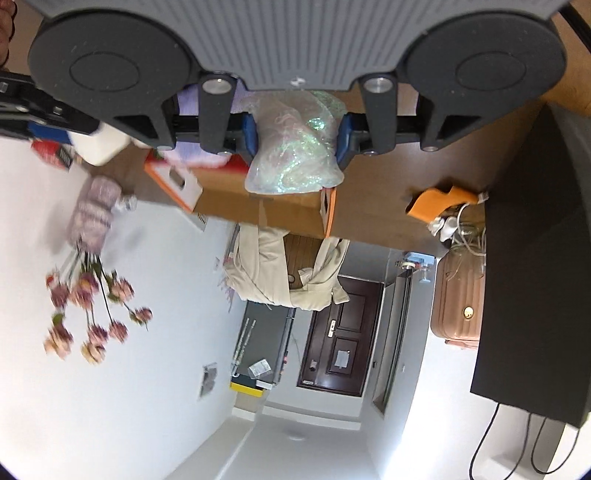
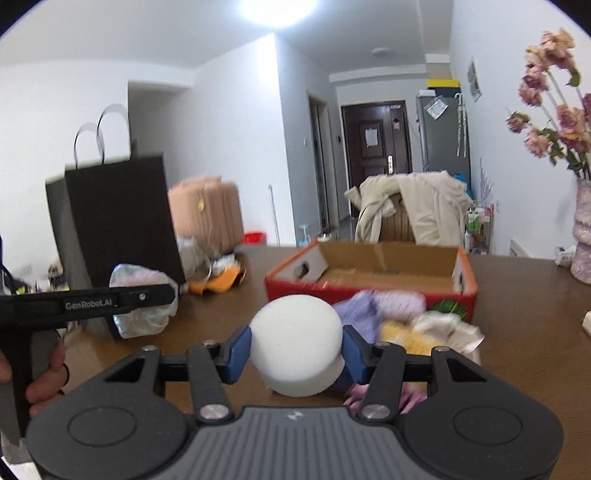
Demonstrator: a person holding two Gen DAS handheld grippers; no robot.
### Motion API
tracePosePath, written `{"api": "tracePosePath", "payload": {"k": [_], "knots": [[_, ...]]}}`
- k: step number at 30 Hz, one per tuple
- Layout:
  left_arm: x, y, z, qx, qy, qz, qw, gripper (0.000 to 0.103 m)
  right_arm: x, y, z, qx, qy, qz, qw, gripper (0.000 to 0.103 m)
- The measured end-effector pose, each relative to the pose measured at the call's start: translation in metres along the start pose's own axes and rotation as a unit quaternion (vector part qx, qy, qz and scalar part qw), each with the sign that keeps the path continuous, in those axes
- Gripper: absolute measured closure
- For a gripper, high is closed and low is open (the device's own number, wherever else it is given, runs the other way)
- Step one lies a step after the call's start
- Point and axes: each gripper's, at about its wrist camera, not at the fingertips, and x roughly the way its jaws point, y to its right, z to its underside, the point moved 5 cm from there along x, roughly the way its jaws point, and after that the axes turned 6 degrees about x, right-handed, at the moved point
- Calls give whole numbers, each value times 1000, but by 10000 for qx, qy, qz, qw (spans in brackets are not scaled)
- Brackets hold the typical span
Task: Organize soft objects
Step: 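Carry the bag and foam ball into the cardboard box and open both tools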
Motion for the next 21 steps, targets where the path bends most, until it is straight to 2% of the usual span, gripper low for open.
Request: {"api": "tracePosePath", "payload": {"k": [2,5,9,12,15,21], "knots": [[14,-2,-24,-102,65,0,9999,62,-5,15,-22,51,104,10,9999,51],[47,2,-56,7,97,-30,9999,62,-5,37,-60,51,267,26,9996,51],[120,9,-86,100,-281,99,9995,61,23,66,-107,-2,231,94,9997,50],[184,15,-97,376,-536,-43,9978,61,69,92,-135,-2,-31,191,9998,50],[255,15,-94,446,-913,-165,9947,61,128,118,-153,59,-341,402,9986,50],[371,3,-65,542,-1729,-542,9820,61,258,180,-156,393,-1149,944,9881,50]]}}
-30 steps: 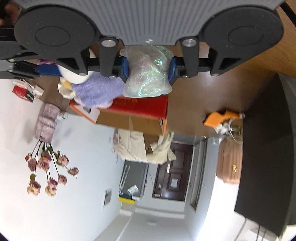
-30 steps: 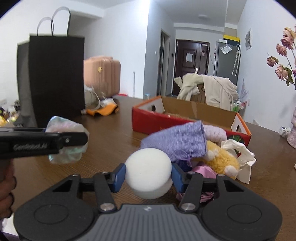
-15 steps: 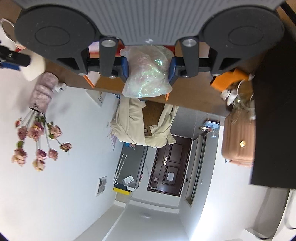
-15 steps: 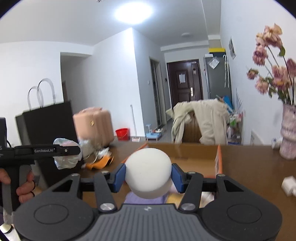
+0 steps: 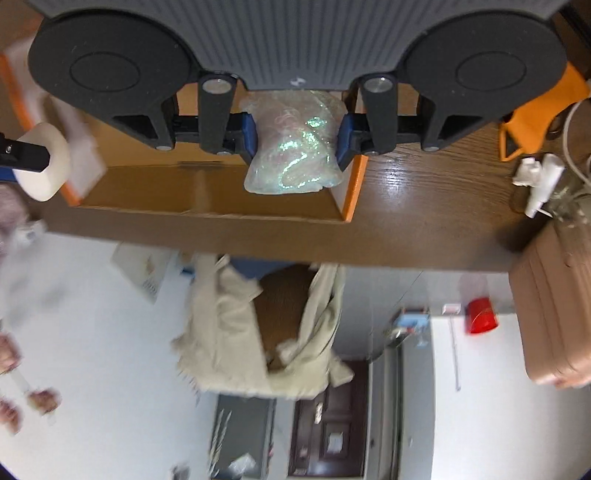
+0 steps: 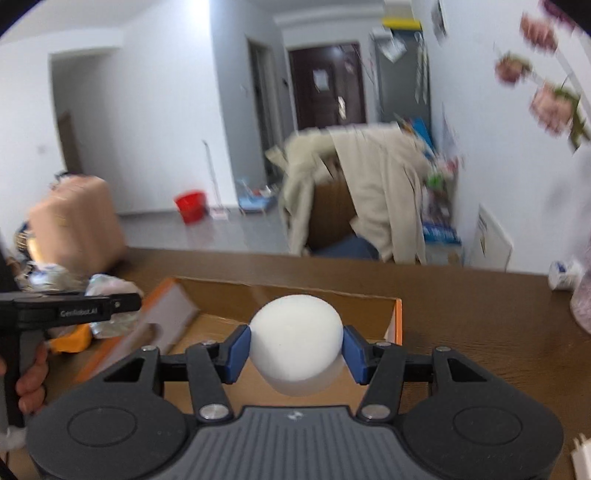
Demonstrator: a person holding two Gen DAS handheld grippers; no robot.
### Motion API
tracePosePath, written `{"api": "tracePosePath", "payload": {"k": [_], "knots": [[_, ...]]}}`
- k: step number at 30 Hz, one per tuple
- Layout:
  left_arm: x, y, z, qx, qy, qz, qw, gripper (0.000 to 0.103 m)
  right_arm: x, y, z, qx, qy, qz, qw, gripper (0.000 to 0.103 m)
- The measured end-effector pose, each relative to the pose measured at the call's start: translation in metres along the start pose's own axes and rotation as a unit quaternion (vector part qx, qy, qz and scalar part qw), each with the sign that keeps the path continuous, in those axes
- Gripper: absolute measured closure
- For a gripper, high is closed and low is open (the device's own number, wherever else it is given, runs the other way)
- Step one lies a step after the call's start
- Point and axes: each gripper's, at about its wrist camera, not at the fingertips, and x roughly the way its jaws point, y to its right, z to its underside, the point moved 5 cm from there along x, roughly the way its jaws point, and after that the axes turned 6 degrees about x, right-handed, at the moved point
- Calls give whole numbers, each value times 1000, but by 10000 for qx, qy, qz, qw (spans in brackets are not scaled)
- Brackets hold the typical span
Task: Organize soft objects
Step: 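Carry the bag and foam ball into the cardboard box and open both tools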
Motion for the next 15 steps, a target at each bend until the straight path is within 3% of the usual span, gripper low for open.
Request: {"api": "tracePosePath", "payload": {"k": [4,8,10,12,15], "knots": [[42,-3,0,210,-332,-147,9991,61,65,6,0,-176,-333,404,9985,50],[53,-3,-5,394,-421,-27,9983,51,113,15,8,-339,-584,853,9941,48],[55,-3,-6,432,-389,8,9983,46,127,20,9,-342,-638,1058,9917,47],[55,-2,-8,432,-373,136,9983,34,134,22,12,-307,-660,1200,9901,44],[49,0,-10,431,-309,140,9985,31,129,17,12,-441,-506,1204,9905,31]]}}
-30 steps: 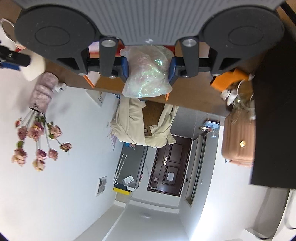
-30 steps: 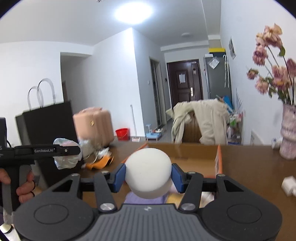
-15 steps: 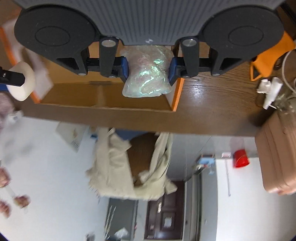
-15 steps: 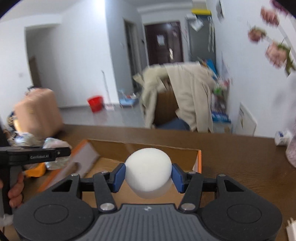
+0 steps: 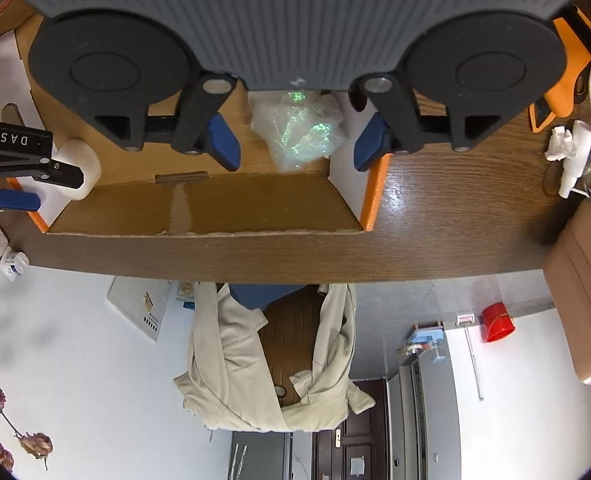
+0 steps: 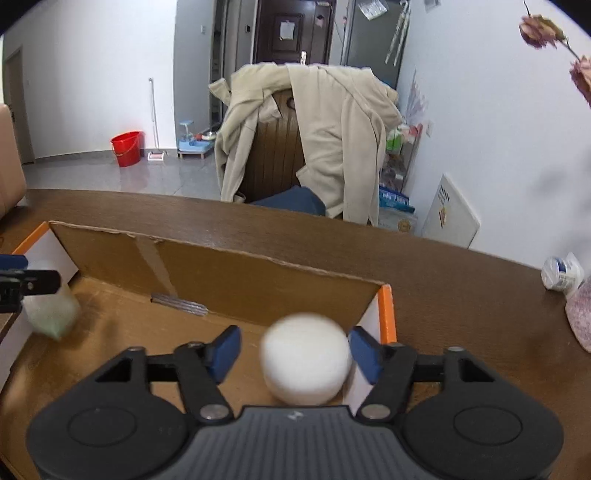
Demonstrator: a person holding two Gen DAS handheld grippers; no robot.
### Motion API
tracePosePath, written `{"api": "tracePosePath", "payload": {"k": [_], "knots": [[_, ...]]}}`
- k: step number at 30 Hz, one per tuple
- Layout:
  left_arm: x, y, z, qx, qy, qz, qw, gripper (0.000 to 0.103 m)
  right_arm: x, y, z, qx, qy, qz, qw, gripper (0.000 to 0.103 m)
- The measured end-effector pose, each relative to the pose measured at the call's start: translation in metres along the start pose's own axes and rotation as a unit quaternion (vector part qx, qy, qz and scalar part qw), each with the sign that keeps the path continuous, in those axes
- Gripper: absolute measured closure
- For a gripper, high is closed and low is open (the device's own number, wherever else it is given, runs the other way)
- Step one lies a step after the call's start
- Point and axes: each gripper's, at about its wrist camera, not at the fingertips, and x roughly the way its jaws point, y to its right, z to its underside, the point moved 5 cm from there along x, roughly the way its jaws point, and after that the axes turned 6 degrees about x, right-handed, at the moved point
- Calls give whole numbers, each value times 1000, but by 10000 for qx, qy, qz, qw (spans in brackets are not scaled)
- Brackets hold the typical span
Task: Organize soft objects
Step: 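Carry the bag and foam ball into the cardboard box and open both tools, then return to the pile and grasp the lavender knit cloth with both tools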
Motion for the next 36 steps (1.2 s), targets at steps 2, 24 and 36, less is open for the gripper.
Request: {"api": "tracePosePath", "payload": {"k": [2,24,36], "knots": [[-11,0,-3,-35,97,-64,9999,27,-9,-1,0,-53,115,54,9999,31],[-314,7,63,12,1773,-206,9839,1,-287,35,20,227,1360,-939,9860,16],[-406,26,212,-146,2545,-277,9666,0,-400,29,152,179,1976,-1303,9714,9]]}}
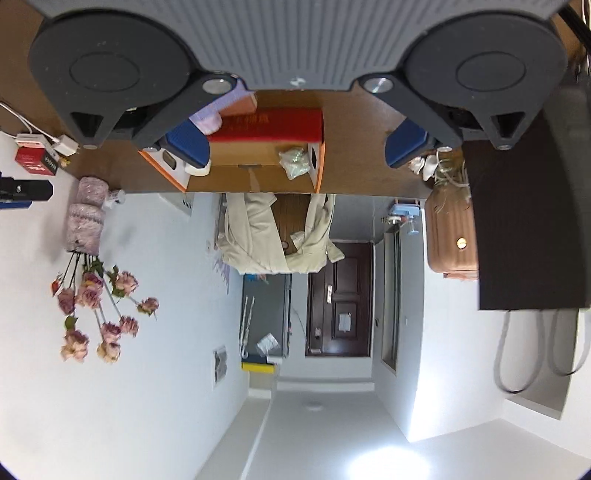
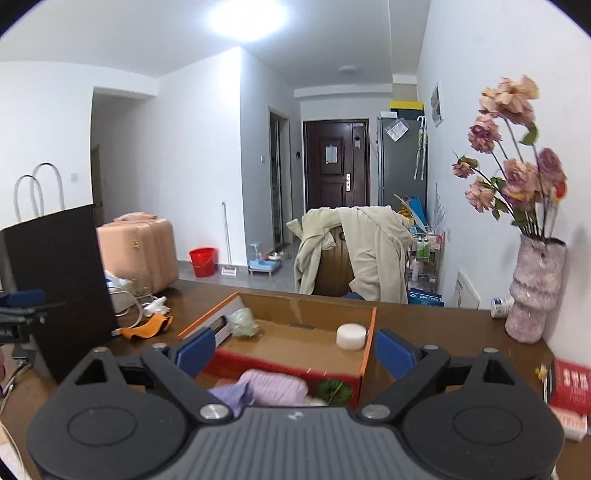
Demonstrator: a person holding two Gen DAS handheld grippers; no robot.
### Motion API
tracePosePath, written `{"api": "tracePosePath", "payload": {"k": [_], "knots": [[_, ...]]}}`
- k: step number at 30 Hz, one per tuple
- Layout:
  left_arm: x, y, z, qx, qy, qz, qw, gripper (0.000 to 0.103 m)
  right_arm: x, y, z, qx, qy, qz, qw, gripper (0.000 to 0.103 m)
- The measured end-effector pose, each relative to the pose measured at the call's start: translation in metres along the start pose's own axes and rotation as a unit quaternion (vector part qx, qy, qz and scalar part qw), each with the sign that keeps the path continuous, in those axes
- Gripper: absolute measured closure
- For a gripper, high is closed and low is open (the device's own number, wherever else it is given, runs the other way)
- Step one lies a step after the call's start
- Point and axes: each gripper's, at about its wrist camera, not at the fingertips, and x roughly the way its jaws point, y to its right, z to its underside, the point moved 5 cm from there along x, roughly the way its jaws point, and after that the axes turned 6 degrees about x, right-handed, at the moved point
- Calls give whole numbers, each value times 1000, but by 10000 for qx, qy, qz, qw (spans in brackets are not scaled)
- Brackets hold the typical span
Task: Organize soft objects
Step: 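Return to the pile and grasp the lavender knit cloth with both tools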
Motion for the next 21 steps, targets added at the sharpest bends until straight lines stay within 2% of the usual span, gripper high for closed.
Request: {"api": "tracePosePath", "payload": {"k": [3,5,7,10,13,18,21], "knots": [[-23,7,31,-70,62,-125,9999,0,-27,-7,29,45,190,-21,9998,4],[-33,14,52,-108,57,-83,9999,0,-41,-11,51,59,306,-3,9995,2],[-39,23,73,-32,28,165,9999,0,-50,-13,74,63,372,45,9993,2],[-35,47,92,387,-29,588,9975,0,-58,-14,107,88,420,186,9989,2],[-29,60,100,444,-89,714,9964,0,-59,-12,133,205,282,242,9991,2],[-20,66,108,399,-211,788,9959,0,-56,-5,146,243,132,307,9991,3],[-12,67,113,346,-330,731,9962,0,-54,-6,147,244,111,174,9995,4]]}}
